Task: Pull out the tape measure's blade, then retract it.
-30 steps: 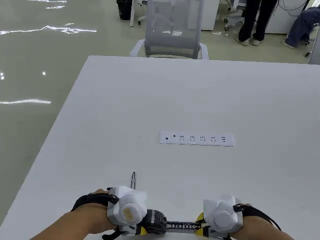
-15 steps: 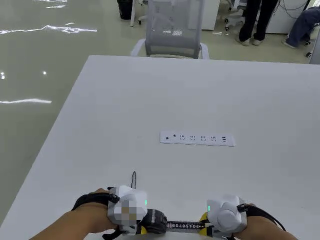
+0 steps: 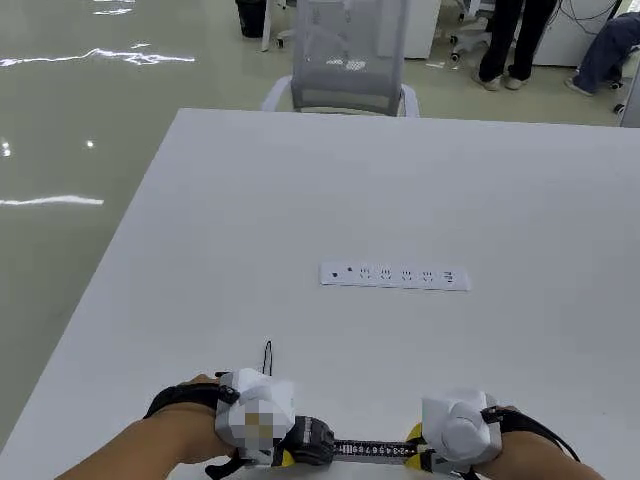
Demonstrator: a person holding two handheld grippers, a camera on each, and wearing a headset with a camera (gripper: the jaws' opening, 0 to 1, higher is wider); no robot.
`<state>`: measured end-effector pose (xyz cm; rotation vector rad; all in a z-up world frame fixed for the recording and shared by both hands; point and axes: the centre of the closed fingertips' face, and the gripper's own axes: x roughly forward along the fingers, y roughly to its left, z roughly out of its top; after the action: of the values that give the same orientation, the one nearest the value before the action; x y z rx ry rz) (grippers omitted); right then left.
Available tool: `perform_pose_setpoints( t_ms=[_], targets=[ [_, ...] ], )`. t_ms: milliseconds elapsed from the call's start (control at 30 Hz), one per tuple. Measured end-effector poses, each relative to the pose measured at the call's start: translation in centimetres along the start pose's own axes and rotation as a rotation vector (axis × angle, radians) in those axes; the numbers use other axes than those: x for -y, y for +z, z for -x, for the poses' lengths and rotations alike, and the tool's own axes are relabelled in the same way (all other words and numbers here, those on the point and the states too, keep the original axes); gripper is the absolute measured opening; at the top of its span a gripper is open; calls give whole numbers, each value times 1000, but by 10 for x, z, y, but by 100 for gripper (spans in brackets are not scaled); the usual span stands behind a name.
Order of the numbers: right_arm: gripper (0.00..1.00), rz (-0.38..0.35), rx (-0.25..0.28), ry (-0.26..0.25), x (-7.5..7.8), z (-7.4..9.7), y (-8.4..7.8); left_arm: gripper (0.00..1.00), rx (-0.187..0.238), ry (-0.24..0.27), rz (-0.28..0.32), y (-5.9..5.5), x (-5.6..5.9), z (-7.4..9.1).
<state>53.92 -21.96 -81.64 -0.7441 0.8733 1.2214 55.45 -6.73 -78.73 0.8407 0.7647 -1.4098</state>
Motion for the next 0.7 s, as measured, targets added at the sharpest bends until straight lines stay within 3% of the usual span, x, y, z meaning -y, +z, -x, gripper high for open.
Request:
perform_pose_setpoints(
  t_ms=[700],
  targets=[
    [12,-7,-24,-8,3,7,-13,27,1,1,5,0,0,0]
  ],
)
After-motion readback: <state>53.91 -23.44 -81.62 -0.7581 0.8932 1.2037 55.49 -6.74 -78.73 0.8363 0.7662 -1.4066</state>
